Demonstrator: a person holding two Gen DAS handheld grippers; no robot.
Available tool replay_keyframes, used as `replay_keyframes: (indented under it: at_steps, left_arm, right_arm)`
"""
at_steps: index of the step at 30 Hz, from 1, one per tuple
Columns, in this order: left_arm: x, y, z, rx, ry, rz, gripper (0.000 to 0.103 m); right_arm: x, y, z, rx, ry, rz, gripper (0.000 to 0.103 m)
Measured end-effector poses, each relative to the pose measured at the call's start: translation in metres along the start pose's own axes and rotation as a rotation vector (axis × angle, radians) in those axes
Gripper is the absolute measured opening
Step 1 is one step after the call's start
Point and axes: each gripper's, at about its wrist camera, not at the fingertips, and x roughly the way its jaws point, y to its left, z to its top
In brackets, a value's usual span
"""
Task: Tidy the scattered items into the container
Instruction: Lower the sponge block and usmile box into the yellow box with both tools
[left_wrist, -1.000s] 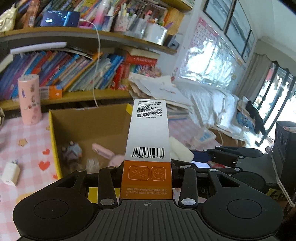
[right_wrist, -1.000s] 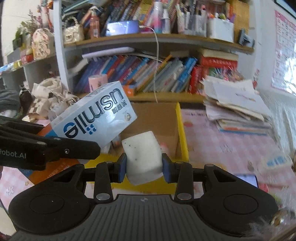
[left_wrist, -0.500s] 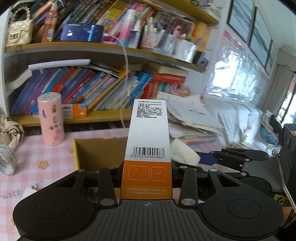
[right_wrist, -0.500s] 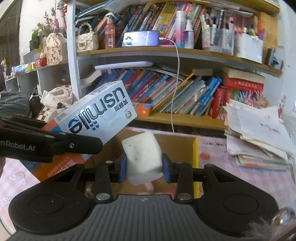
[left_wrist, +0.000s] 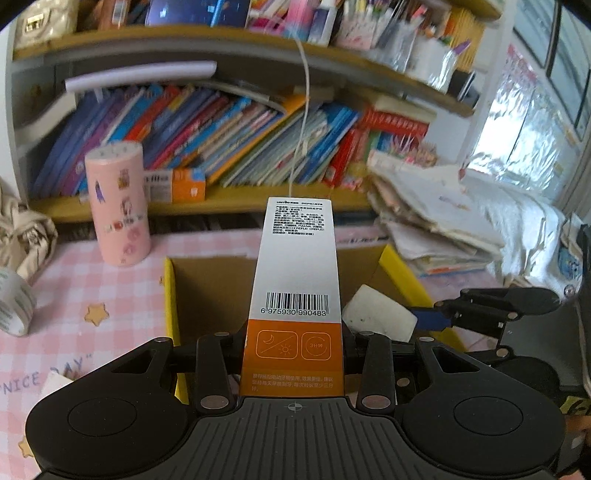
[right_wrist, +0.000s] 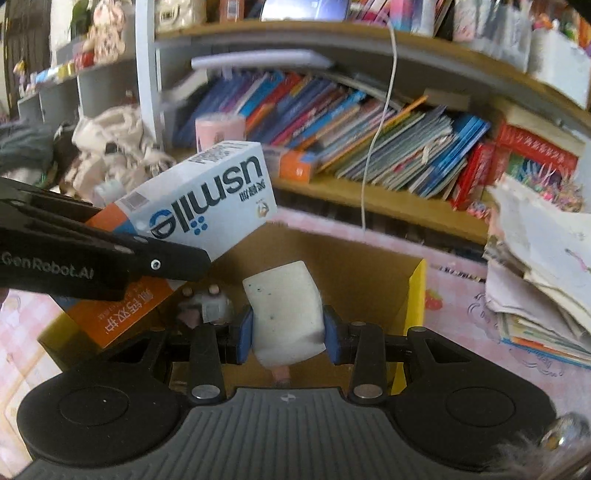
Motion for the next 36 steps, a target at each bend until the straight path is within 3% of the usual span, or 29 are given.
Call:
replay_keyframes:
  at_steps: [8,17,36]
  left_arm:
    - [0.031,0.01,-0.01,-0.019,0.096,0.031,0.038]
    - [0.043,-0.001,-0.012,0.077,0.143,0.046,0.039]
    - [0.06,-0.008,-0.018,0.126,0.252,0.062,0.039]
  right_arm:
    - [0.027,-0.007,-0.006,-0.042,0.101,0.036,0.036]
    - [0.042,-0.002,-0.008,-0.123,0.208,0.095,0.036]
    - [0.049,0.008,-0.008,-0.235,0.272,0.115,0.037]
